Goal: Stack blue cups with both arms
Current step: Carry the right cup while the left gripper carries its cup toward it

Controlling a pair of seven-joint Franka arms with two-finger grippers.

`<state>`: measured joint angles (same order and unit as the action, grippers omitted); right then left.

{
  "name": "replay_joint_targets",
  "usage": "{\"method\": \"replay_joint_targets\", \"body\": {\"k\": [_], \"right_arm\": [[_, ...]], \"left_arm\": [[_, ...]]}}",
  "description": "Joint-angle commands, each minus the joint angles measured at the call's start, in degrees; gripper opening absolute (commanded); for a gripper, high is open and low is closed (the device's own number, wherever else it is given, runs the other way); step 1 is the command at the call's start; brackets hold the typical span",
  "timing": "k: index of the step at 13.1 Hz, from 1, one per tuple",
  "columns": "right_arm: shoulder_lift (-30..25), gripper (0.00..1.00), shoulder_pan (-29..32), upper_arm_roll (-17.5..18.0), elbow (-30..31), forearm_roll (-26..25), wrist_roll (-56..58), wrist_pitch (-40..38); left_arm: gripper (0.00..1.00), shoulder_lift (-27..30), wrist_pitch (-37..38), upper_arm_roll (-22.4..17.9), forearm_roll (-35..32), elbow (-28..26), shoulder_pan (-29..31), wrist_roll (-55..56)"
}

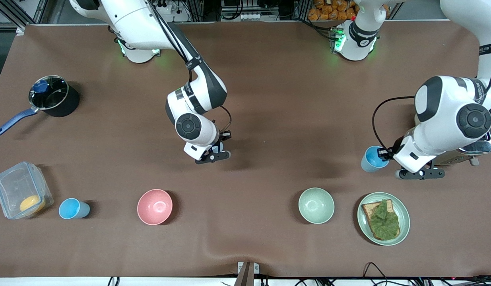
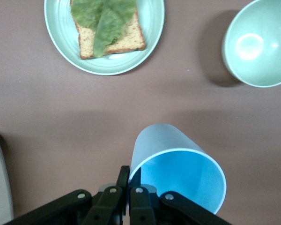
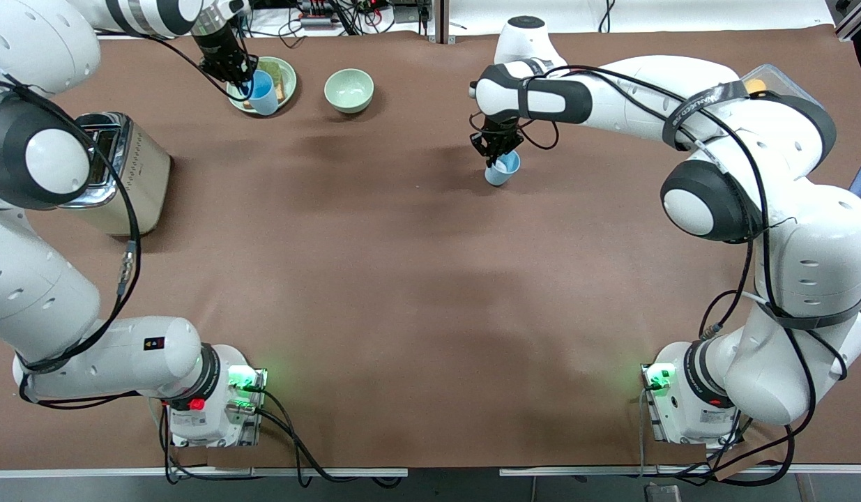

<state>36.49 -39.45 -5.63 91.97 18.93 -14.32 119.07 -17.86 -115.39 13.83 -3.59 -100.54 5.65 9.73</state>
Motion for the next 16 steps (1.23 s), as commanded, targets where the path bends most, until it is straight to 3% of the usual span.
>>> {"method": "replay_joint_targets", "body": {"k": [1,5,9,13,16], "right_arm": [[1.57,1.0,-0.98,-0.7,-1.61,0.84,-1.14,0.37],[1.22,1.0,-0.81,-0.69,-3.01,0.84,-1.23,-0.15],[0.25,1.0,0.42,-0.96,-5.47,0.84,-1.14,-1.9],[-2.29,1.0,6.91,-1.05,-11.1,0.84,-0.53,-14.37],[-5.36,1.0,12.79,-1.05,-11.46,0.41,1.39,-17.81]], "left_arm": [[0.0,1.16,3.67,1.98,-0.72,2.09,0.06,2.66],[0.0,1.25,7.02,6.11,-0.63,5.26,0.06,7.22],[0.0,0.11,7.11,12.7,-0.1,7.02,-2.12,23.98],[0.0,-3.04,6.41,12.97,0.08,10.44,-9.85,34.88],[0.0,-7.87,4.57,12.71,-0.28,15.09,-17.14,44.73]]}}
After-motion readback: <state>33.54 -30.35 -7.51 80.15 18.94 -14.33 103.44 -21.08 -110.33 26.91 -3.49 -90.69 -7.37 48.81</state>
